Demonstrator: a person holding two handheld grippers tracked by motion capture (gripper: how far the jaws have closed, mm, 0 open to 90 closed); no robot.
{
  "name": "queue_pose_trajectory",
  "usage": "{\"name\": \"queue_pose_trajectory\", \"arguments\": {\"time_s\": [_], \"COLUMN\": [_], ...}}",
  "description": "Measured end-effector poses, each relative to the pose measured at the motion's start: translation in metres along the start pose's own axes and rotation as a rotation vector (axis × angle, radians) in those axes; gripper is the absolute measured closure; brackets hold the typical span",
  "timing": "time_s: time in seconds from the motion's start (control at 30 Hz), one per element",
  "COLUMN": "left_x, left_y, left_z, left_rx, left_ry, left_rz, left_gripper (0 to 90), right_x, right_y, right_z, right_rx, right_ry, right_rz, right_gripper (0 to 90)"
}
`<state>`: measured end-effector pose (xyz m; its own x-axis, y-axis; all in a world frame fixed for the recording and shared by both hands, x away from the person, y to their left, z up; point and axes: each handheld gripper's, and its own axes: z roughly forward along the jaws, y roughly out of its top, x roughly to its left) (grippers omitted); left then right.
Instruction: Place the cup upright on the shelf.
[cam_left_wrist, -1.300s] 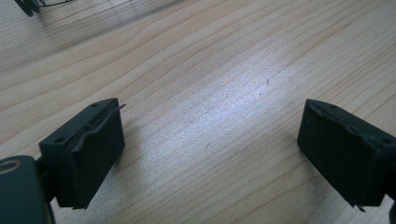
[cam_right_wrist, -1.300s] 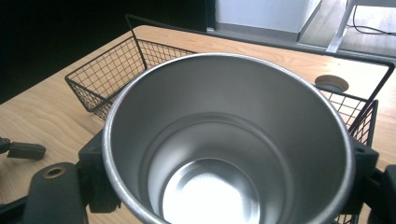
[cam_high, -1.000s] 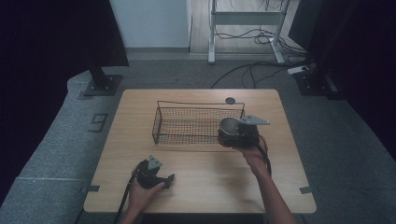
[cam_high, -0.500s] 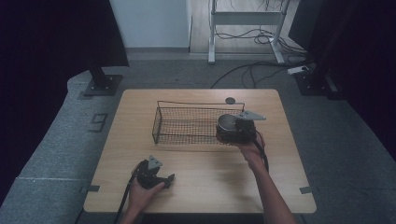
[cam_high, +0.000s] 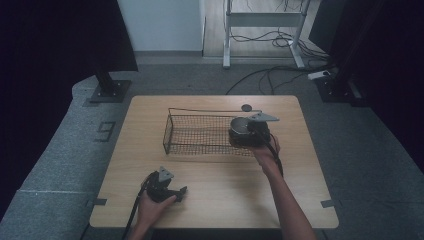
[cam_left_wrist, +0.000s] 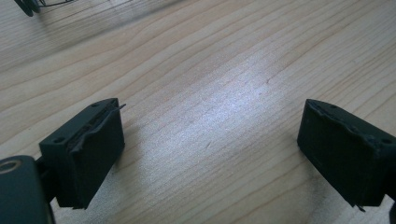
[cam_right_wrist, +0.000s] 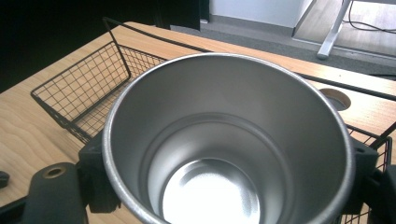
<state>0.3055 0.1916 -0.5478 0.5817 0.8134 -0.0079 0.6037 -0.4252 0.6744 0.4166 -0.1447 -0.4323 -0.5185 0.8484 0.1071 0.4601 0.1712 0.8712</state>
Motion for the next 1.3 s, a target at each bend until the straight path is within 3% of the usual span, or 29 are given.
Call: {"name": "queue_pose_trajectory", "arguments": {"time_s": [0.47, 1.3], "left_x": [0.0, 0.0], "left_y": [0.0, 0.0], "left_z": [0.0, 0.0], "left_rx": [0.0, 0.0], "left_ry": [-0.001, 0.0], "left_rz": [0.0, 0.0], "left_gripper": [7.3, 7.3], "right_x": [-0.013, -0.025], "right_y": [0.006, -0.003], "right_z": [0.02, 0.048], "right_rx": [0.021, 0.071], "right_ry": [-0.023, -0.053], "right_rz": [0.029, 0.059], "right_gripper": [18.2, 18.2]}}
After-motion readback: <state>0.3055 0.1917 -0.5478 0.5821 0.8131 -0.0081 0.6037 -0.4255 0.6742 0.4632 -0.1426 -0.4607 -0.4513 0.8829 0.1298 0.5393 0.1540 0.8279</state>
